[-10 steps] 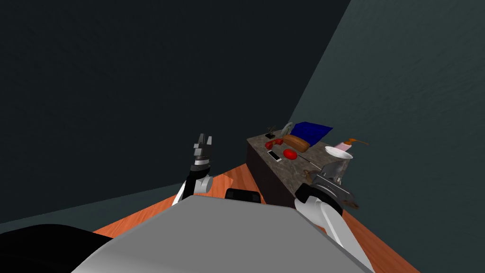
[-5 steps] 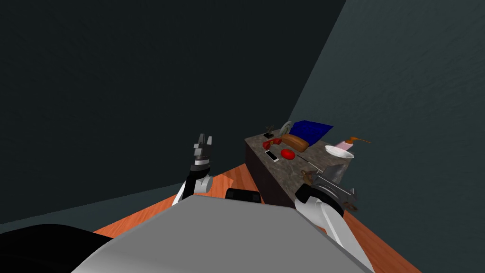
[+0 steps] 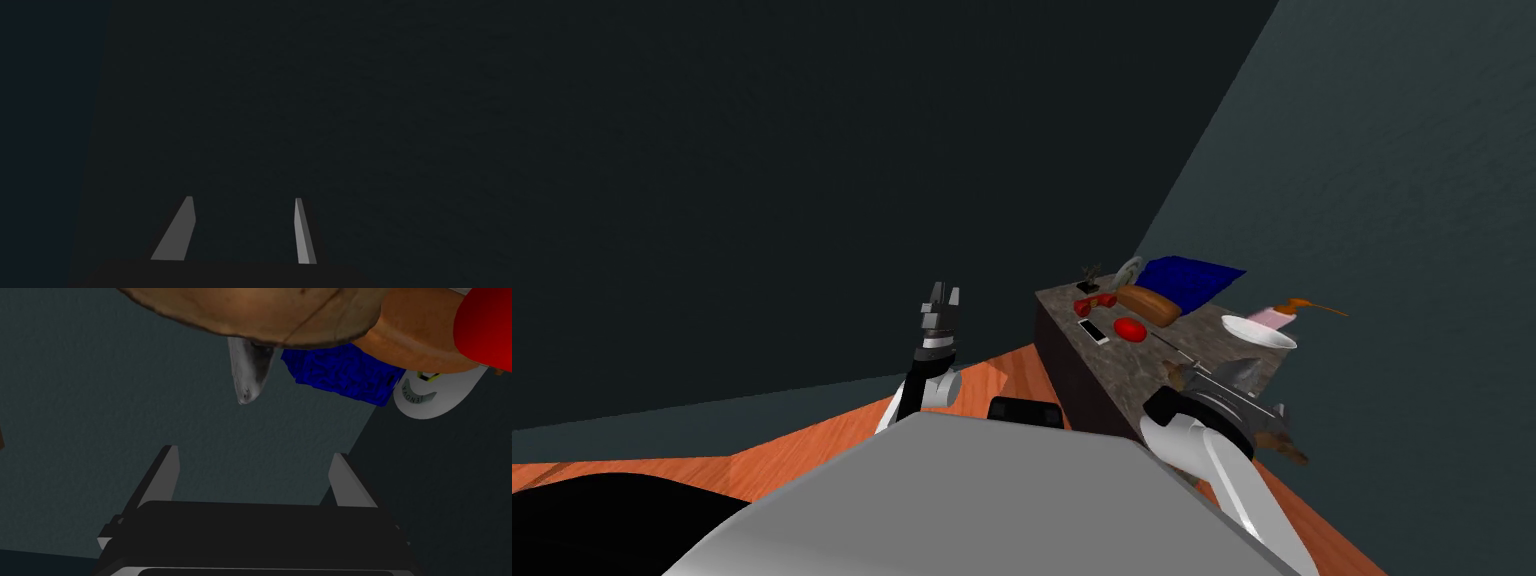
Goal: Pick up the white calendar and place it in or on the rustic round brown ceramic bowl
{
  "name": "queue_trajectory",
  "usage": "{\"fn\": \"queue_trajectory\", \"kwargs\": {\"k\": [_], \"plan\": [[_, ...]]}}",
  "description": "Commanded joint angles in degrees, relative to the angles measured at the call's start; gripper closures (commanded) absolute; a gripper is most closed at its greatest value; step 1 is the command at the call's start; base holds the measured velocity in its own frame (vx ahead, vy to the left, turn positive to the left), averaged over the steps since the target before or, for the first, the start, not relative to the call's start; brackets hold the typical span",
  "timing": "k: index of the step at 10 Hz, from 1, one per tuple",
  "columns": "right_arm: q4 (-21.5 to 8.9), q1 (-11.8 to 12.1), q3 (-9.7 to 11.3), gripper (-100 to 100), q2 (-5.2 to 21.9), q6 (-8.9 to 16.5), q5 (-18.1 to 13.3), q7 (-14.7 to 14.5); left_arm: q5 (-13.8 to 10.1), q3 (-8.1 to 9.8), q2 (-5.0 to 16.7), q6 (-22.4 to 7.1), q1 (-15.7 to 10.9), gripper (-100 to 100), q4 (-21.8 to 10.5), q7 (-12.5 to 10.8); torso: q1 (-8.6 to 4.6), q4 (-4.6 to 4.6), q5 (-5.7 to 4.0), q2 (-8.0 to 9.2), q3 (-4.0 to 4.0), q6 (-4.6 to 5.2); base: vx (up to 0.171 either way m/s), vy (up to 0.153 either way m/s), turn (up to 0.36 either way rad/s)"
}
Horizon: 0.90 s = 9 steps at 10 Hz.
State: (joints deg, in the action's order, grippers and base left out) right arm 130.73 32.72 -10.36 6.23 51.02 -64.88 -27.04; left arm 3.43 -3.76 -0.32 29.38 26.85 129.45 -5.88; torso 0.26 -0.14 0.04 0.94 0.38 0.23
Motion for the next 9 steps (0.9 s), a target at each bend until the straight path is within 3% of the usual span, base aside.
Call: {"fn": "queue_trajectory", "kwargs": {"k": [1, 4, 5, 8, 9], "plan": [[-0.8, -2.2, -2.8, -100, -0.1, 2.6, 0.7, -1.9, 0.0, 0.0, 0.0, 0.0, 0.0, 0, 0.0, 0.0, 0.0, 0.0, 0.0, 0.0, 0.0, 0.0, -0.153, -0.024, 0.398], [-0.7, -5.8, -8.1, -100, 0.2, 7.4, 3.9, -6.4, 0.0, 0.0, 0.0, 0.0, 0.0, 0, 0.0, 0.0, 0.16, 0.08, 0.02, 0.32, 0.2, 0.01, -0.17, 0.009, 0.447], [-0.7, -5.8, -8.5, -100, 0.2, 7.4, 3.9, -6.4, 0.0, 0.0, 0.0, 0.0, 0.0, 0, 0.0, 0.0, 0.15, 0.07, 0.03, 0.25, 0.16, 0.01, -0.086, -0.006, 0.141], [-0.5, -9.3, -13.8, -100, 0.6, 12.2, 7.2, -10.8, 0.0, 0.0, 0.0, 0.0, 0.0, 0, 0.0, 0.0, 0.07, 0.03, 0.0, 0.09, 0.06, 0.01, -0.105, 0.007, 0.352], [-0.5, -9.3, -14.3, -100, 0.6, 12.2, 7.2, -10.8, 0.0, 0.01, 0.0, 0.0, 0.0, 0, 0.0, 0.0, 0.08, 0.03, 0.01, 0.1, 0.07, 0.04, -0.093, 0.011, 0.157]]}}
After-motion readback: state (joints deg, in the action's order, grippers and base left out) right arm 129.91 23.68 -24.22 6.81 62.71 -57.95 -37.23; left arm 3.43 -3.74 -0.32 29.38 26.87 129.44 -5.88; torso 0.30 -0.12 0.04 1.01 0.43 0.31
